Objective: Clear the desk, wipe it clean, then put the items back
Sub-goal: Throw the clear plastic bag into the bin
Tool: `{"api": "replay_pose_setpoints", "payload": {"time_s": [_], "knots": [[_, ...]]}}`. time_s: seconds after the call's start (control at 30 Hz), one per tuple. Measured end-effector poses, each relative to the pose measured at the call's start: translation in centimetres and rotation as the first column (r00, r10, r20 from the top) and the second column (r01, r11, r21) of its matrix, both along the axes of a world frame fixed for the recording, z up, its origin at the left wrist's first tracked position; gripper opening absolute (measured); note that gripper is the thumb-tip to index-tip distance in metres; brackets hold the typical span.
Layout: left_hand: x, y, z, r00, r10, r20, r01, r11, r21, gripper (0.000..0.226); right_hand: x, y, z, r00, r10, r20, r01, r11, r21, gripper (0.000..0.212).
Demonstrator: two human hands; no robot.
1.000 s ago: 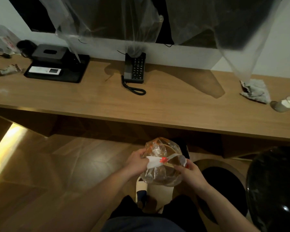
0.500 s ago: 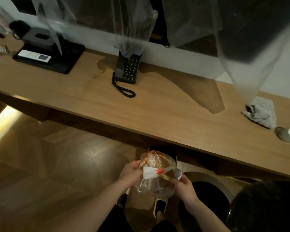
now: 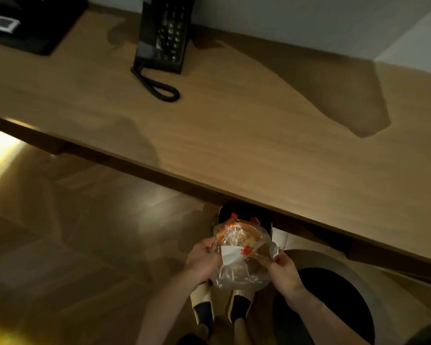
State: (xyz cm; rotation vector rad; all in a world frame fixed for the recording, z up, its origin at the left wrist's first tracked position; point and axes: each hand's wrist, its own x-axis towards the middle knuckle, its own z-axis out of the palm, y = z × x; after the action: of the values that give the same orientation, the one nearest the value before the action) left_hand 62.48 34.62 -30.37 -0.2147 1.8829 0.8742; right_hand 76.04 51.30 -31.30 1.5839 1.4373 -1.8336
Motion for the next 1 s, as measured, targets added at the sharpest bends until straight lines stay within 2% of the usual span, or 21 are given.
{"api": "replay_pose_setpoints", "payload": {"time_s": [0.1,0.23,0.33,0.43,0.63,0.7,0.9,1.0], "knots": [[0.3,1.1,-4.9,0.999,-0.044,0.025,0.044,0.999,0.006,0.033,0.3,0.8,-5.3,1.000,0.021,-0.007,-0.020,1.000,0.020,0.047],[0.2,2.2,-11.6,0.995,-0.093,0.046,0.093,0.996,0.014,0.043,0.0,1.5,-11.5,1.000,0.025,-0.010,-0.024,0.999,0.049,0.033],[0.1,2.9,-15.5,0.992,-0.127,0.018,0.127,0.992,-0.008,0.048,-0.1,1.4,-14.9,0.999,0.035,-0.006,-0.035,0.997,0.073,0.041],[-0.3,3.9,-19.2,0.989,-0.147,0.004,0.147,0.989,-0.024,0.041,-0.7,2.0,-18.2,0.999,0.053,0.006,-0.054,0.992,0.111,0.047],[-1.6,5.1,-24.3,0.974,-0.222,-0.047,0.220,0.974,-0.046,0.068,-2.5,3.4,-22.8,0.996,0.084,0.024,-0.087,0.985,0.147,0.034],[-1.8,5.4,-25.6,0.969,-0.241,-0.062,0.238,0.970,-0.050,0.071,-2.7,3.6,-24.4,0.993,0.110,0.043,-0.115,0.982,0.150,0.038],[-2.3,6.1,-27.5,0.955,-0.295,-0.024,0.294,0.955,-0.028,0.057,-3.0,4.3,-28.2,0.976,0.161,0.145,-0.183,0.971,0.154,0.063],[-2.3,5.3,-28.0,0.941,-0.339,-0.012,0.338,0.940,-0.054,0.054,-3.1,4.0,-29.0,0.953,0.212,0.218,-0.247,0.958,0.148,0.090]]}}
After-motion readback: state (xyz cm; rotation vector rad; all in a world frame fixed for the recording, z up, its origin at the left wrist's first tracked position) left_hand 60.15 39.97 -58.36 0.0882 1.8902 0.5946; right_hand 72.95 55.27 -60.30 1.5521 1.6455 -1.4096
